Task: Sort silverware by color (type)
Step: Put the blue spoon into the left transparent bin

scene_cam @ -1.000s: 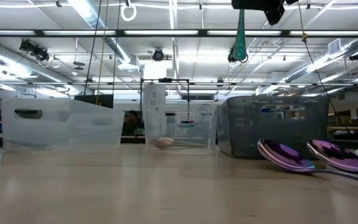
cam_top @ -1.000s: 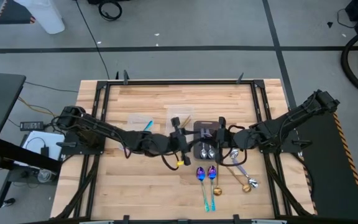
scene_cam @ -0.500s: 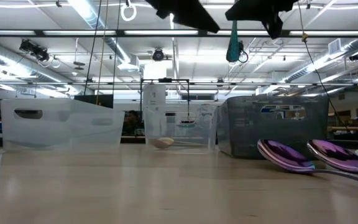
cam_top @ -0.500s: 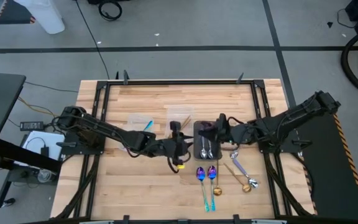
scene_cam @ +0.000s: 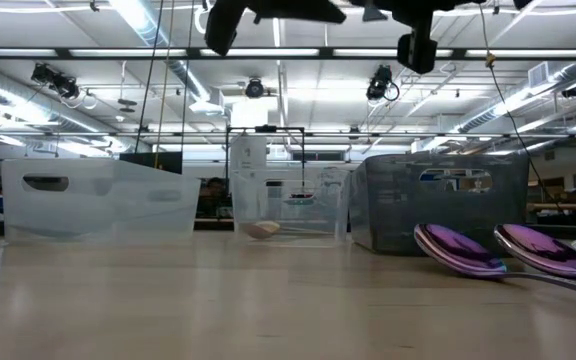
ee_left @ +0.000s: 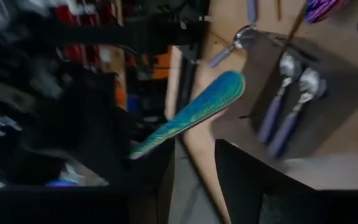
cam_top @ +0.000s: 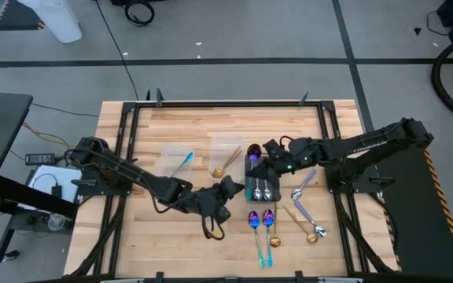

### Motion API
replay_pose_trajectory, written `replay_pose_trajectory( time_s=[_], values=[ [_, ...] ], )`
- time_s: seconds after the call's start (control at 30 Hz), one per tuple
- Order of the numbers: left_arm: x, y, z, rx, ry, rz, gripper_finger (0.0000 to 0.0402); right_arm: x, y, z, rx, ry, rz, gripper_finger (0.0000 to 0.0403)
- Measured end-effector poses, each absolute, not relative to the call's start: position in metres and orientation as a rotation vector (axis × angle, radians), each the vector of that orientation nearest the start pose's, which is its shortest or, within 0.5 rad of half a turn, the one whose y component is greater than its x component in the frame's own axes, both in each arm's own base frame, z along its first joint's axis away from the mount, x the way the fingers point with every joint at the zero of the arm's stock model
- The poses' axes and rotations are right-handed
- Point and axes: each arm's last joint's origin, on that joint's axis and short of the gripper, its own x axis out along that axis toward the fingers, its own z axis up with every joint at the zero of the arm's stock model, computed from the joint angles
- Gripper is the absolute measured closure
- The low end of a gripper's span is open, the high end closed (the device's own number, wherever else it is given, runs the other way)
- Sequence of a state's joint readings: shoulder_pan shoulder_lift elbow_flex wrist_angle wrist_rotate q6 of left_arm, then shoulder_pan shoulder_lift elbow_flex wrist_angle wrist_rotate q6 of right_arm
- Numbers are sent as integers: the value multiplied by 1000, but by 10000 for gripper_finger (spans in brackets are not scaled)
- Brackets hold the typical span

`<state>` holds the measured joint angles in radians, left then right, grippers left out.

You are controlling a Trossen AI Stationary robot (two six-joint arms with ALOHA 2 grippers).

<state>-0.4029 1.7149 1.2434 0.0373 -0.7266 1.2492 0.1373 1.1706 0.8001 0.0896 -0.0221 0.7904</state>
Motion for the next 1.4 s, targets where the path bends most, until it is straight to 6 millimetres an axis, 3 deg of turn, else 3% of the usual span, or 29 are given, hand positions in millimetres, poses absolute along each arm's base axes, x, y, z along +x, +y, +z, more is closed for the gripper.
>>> replay_pose_trajectory(
  time_s=[0.47, 1.0, 1.4],
  values=[
    [372, -123, 279, 2027, 414, -105, 279, 260, 34, 297, 948, 307, 205, 387],
    [371, -129, 289, 2029, 409, 23, 282, 259, 27, 300, 1034, 397, 390, 387],
    [368, -141, 294, 2010, 309, 26, 298, 258, 18, 297, 1041, 430, 370, 389]
  ],
)
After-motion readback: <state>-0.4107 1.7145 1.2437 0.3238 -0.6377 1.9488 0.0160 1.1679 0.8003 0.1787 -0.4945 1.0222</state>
